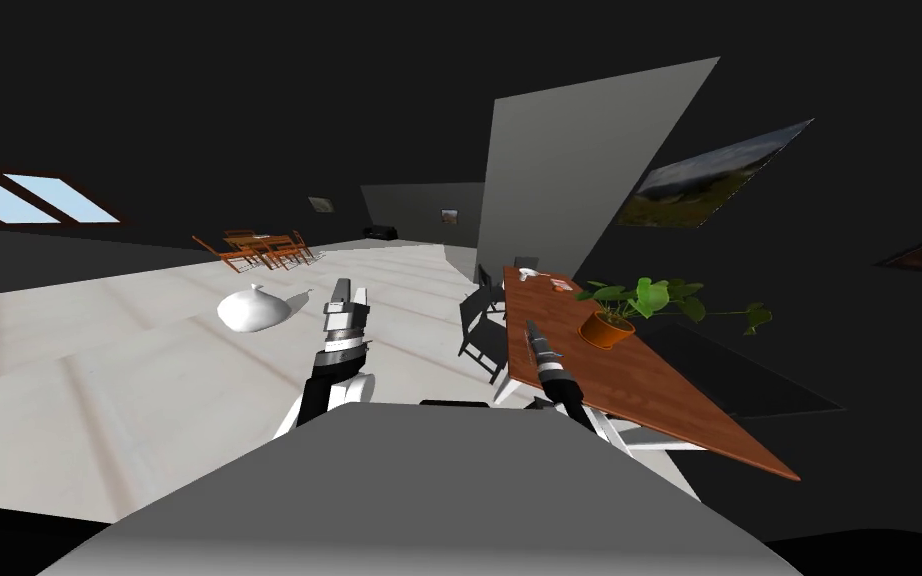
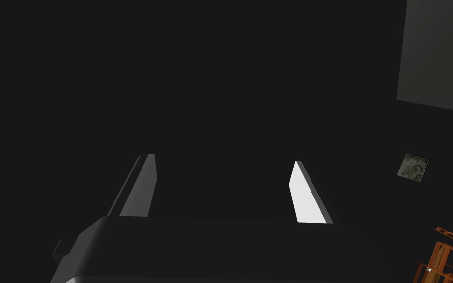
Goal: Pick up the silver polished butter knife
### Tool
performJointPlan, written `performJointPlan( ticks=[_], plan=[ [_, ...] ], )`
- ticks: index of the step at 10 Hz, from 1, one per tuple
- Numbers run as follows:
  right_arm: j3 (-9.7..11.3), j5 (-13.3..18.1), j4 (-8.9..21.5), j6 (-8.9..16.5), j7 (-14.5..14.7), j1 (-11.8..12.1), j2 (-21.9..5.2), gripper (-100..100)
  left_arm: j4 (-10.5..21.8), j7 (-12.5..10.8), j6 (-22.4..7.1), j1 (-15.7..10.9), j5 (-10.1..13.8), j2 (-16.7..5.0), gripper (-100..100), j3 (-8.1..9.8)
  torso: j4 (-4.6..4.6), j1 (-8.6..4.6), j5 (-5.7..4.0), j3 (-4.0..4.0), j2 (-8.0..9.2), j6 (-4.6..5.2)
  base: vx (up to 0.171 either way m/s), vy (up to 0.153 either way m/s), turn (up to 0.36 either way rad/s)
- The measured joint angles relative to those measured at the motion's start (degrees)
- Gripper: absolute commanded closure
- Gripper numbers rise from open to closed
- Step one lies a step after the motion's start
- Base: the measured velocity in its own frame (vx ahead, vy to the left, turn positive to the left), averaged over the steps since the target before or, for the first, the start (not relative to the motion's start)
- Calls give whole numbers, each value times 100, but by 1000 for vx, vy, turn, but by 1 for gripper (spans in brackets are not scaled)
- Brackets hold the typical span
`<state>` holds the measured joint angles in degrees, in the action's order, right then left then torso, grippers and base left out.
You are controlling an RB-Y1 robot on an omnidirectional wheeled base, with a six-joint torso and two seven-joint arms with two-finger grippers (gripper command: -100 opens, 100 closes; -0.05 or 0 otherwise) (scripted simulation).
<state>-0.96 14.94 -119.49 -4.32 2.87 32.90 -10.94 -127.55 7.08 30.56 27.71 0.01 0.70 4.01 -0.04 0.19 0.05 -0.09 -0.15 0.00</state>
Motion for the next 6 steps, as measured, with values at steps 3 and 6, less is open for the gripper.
performJointPlan(
  ticks=[3, 6],
  plan=[
    [-71, 93, 153, 366, 39, 80, -113, -100, 0, 0, 0, 0, 0, 0, 0, 1, 1, -14, -3, 3, 5, 1, 33, 17, 71],
    [-120, 223, 355, 732, 132, 209, -231, -100, 0, 0, 0, 1, 0, 0, 0, 1, 0, -13, -3, 0, 0, 2, 49, 19, 91]
  ],
)
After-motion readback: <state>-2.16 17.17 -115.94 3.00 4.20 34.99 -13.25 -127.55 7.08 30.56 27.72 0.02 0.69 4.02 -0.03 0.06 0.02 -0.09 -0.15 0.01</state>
